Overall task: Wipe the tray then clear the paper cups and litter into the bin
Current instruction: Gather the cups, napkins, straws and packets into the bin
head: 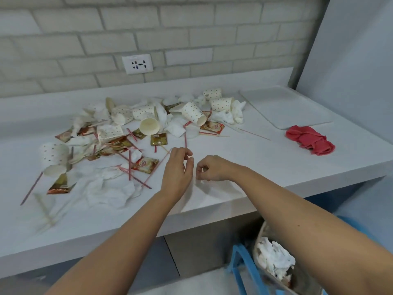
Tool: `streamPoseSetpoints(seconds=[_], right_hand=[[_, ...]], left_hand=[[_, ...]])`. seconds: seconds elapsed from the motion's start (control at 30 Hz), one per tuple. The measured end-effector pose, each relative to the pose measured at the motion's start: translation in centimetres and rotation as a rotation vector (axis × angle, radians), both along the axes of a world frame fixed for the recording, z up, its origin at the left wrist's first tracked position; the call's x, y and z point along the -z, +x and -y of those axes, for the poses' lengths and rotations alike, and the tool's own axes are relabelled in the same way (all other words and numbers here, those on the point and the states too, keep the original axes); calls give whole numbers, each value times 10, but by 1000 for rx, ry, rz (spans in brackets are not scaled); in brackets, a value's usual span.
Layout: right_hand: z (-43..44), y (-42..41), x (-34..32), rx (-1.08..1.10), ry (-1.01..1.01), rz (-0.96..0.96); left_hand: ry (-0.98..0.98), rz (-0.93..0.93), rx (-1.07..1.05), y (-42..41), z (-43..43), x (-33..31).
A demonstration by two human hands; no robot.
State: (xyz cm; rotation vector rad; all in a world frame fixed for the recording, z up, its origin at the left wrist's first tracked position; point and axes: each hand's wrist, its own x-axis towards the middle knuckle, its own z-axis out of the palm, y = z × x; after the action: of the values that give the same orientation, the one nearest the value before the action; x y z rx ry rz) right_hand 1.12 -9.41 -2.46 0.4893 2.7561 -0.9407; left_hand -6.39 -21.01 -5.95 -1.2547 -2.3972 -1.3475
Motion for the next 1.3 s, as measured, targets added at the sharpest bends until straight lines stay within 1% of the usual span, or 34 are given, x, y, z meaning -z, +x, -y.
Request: streamPoseSetpoints(seconds=[0.27, 0.4, 0.47, 0.57, 0.63, 0.67, 0.7, 0.87, 1.0, 1.1, 1.2, 1.3], right_hand=[[60, -72, 10, -119, 29, -111], [83, -101, 13, -112, 62, -145], [93, -114, 15, -73, 77, -181], [109, -133, 15, -15, 93, -220], [118, -144, 15, 6, 119, -226], [122, -149, 16, 9, 142, -217], [126, -154, 18, 12, 172, -198], [140, -171, 31, -29, 356, -113], [140, -179, 31, -36, 425, -52], [136, -182, 27, -20, 375, -5], [130, -183, 26, 31, 258, -28], [123, -181, 20, 33, 223, -31]], left_hand=[[-195, -20, -165, -65, 88, -5], [-313, 33, -185, -95, 127, -8], [-437, 77, -136, -108, 144, -10], [-763, 145, -12, -115, 165, -15], [-930, 96, 44, -115, 174, -13], [-955, 70, 60, -114, 176, -9], [-940, 54, 63, -114, 178, -6], [-742, 48, 39, -108, 176, 2], [-542, 82, 67, -110, 177, 1], [-336, 174, 37, -114, 178, -5], [-124, 306, -25, -119, 177, -13], [55, 431, -81, -125, 172, -19]])
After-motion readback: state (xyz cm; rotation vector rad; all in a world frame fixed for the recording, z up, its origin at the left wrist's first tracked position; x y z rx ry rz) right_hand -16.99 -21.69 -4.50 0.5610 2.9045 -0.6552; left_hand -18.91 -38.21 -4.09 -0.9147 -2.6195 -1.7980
